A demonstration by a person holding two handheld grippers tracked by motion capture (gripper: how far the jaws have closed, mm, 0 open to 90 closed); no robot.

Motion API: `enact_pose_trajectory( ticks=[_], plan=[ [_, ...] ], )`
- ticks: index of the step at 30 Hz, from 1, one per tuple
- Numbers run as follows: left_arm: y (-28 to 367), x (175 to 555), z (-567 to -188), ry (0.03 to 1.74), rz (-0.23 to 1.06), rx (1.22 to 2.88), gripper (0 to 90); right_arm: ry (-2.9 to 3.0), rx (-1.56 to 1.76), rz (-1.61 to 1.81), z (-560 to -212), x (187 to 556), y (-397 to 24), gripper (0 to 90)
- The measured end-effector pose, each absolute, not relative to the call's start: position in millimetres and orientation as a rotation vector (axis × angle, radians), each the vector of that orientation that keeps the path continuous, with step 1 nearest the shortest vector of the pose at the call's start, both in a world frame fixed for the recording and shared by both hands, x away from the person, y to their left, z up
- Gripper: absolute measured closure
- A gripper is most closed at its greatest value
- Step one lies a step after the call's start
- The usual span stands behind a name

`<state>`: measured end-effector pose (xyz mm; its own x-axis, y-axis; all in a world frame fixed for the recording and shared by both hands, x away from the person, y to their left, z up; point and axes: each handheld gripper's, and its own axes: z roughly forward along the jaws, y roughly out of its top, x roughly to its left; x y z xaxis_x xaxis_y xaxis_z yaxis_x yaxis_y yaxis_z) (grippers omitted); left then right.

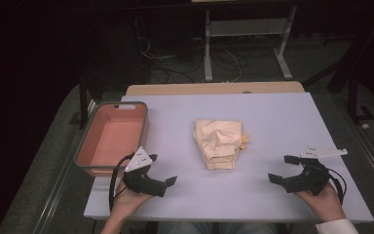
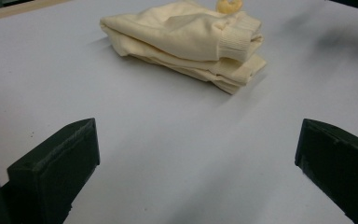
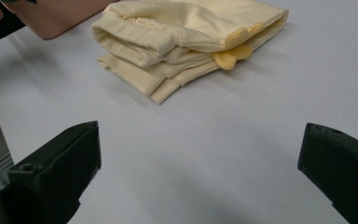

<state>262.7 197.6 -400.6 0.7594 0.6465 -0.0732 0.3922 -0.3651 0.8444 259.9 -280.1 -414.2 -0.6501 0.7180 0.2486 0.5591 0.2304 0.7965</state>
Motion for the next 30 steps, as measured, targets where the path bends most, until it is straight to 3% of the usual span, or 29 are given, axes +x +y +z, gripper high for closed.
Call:
enact_pose_trajectory(
  ticks=[30],
  plan=[
    [197.5,260.7,-397.2,0.796,0.333,2.010,0.0,2.335,1.239,1.360,-411.2,256.5,-278.5,0.0]
  ],
)
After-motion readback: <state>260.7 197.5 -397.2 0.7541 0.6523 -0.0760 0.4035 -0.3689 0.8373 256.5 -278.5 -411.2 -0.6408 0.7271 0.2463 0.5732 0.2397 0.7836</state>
